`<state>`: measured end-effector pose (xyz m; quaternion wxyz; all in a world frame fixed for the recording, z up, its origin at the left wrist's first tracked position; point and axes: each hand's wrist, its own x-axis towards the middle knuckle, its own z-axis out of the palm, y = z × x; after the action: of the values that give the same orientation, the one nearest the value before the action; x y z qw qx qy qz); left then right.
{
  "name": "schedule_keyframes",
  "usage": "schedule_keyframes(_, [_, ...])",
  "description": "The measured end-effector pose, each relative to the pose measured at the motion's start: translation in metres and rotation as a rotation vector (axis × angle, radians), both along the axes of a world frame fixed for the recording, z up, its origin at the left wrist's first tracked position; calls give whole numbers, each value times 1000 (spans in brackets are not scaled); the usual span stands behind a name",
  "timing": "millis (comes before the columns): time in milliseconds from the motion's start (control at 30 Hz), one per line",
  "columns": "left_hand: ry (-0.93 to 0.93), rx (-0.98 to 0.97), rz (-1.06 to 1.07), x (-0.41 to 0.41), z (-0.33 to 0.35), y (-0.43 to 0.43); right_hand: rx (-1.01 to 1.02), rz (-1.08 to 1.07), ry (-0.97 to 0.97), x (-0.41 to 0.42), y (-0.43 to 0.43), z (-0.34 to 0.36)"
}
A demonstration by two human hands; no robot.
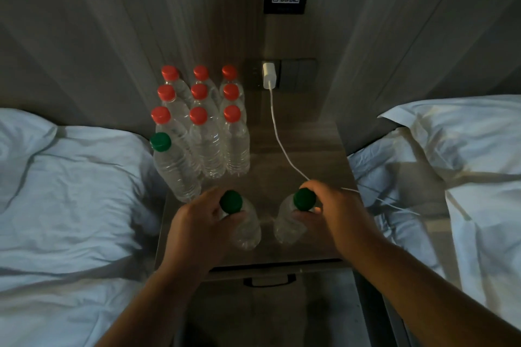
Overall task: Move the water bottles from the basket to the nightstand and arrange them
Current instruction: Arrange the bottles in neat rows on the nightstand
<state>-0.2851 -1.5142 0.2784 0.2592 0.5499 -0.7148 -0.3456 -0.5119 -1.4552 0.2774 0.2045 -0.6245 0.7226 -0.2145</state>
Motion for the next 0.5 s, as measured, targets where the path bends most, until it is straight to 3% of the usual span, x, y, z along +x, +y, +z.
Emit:
schedule_keyframes(233, [-2, -83, 84, 14, 2, -44, 64, 18, -115, 26, -46, 6])
schedule_keyframes(500, [-70, -179, 63, 5, -4, -86, 6, 51, -44, 56, -115, 3])
